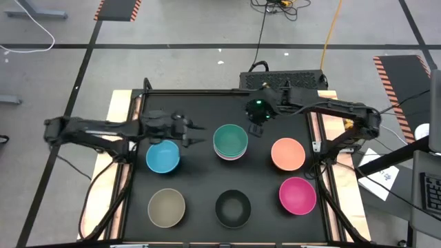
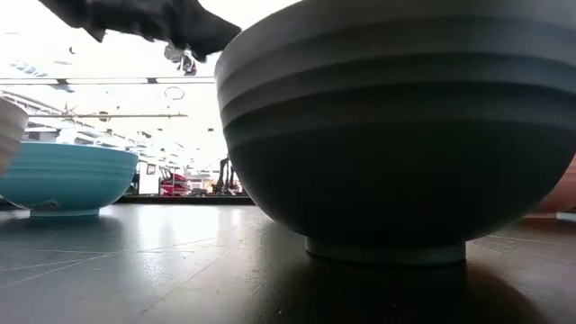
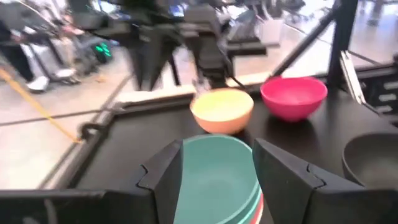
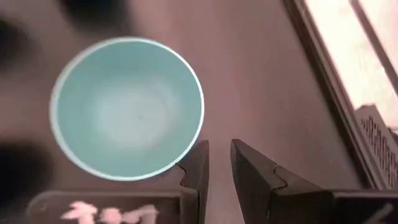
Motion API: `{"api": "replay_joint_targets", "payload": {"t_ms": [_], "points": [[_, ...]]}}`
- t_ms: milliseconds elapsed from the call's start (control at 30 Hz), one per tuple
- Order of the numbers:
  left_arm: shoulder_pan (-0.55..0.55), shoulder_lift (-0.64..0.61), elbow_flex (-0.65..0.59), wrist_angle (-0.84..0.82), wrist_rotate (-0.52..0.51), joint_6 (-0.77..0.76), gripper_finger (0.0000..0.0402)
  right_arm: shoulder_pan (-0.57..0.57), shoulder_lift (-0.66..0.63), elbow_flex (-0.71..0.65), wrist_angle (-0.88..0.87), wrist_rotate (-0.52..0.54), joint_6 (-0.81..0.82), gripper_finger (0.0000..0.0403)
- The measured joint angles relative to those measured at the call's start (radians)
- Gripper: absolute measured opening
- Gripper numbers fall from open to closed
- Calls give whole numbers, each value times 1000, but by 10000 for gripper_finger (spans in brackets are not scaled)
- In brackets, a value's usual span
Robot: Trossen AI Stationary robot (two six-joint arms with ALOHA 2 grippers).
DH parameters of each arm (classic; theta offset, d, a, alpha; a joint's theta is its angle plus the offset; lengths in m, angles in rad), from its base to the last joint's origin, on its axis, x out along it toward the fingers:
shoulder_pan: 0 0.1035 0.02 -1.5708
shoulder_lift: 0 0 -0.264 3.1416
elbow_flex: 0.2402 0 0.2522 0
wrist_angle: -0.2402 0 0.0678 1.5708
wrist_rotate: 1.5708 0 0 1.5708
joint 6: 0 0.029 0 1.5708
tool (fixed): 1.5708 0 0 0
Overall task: Nest bowls inside each other
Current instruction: Stack the blue bowl on top of the green bowl
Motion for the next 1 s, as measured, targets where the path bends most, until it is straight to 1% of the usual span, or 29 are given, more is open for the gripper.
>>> {"api": "replay_joint_targets", "payload": {"t_ms": [100,200,267,333,367,467,533,633,767,900,1000], "points": [[0,-154,0,-147,-50,-9,198,5,-92,-88,61,-4,5,61],[0,-282,0,-271,-102,-34,198,5,-195,-232,139,-8,26,61],[0,-352,0,-362,-123,-47,198,4,-273,-341,203,-8,34,61],[0,-407,0,-417,-128,-66,198,3,-348,-452,277,-13,53,61],[0,-426,0,-436,-129,-75,198,2,-380,-502,321,-33,61,61],[0,-462,-6,-440,-102,-93,198,3,-458,-625,447,-113,106,64],[0,-474,-10,-444,-78,-87,198,3,-486,-671,498,-144,149,70],[0,-478,-11,-458,-49,-84,198,8,-501,-707,497,-139,179,85],[0,-476,-11,-500,3,-79,198,12,-514,-743,494,-85,196,111],[0,-477,-11,-535,49,-55,198,3,-528,-771,513,-79,118,117],[0,-477,-12,-533,49,-42,198,3,-543,-771,555,-82,66,113]]}}
